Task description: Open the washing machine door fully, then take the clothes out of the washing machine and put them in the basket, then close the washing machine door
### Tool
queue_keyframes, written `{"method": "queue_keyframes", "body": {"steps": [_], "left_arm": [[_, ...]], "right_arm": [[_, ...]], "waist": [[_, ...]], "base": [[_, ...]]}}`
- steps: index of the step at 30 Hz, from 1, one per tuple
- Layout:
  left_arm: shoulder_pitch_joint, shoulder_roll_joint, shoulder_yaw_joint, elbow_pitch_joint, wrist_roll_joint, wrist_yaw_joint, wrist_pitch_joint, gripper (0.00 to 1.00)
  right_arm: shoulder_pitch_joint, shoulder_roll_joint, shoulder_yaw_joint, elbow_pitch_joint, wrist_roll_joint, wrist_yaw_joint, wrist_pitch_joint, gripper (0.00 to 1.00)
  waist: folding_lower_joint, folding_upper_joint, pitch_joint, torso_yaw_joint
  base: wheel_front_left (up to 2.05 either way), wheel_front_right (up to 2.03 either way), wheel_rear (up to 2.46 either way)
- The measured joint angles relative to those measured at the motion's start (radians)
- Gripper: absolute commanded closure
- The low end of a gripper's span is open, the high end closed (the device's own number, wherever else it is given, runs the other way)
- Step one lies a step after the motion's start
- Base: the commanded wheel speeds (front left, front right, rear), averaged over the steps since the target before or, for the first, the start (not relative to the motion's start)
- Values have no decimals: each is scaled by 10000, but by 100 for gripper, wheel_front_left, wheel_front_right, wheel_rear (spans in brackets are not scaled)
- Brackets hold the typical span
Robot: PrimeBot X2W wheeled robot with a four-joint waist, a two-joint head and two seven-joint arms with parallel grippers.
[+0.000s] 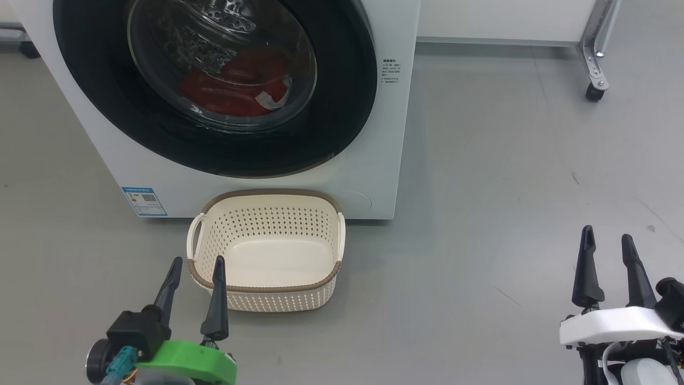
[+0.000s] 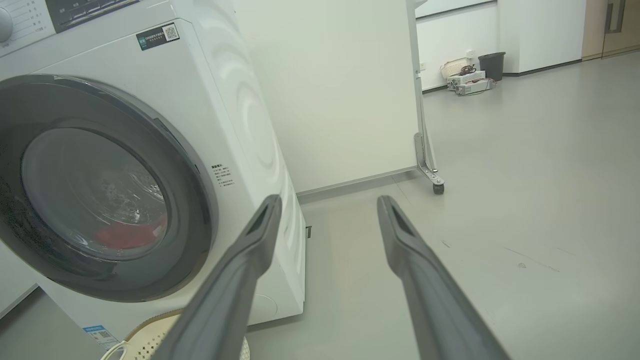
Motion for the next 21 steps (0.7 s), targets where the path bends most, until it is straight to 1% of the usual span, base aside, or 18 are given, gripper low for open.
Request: {"method": "queue_keyframes", "body": {"steps": [3,8,19,21], "left_arm": [[0,13,-132,209,303,88,0,0],[2,15,-234,679,270,330,0,0],[1,15,-437,1342,92,566,0,0],[1,15,-497,1476,69,631,0,0]], "right_arm": [[-2,-4,82,119,-109,-69,0,0],[-12,19,244,324,-224,-86,0,0],[-22,15,435,757,-454,-180,96,0],[-24,25,468,838,-453,-253,105,0]], "waist": [[0,0,3,-5],[0,0,-7,-19],[0,0,-32,-47],[0,0,-31,-50]], "base": [[0,0,0],[0,0,0],[0,0,0],[0,0,0]]}}
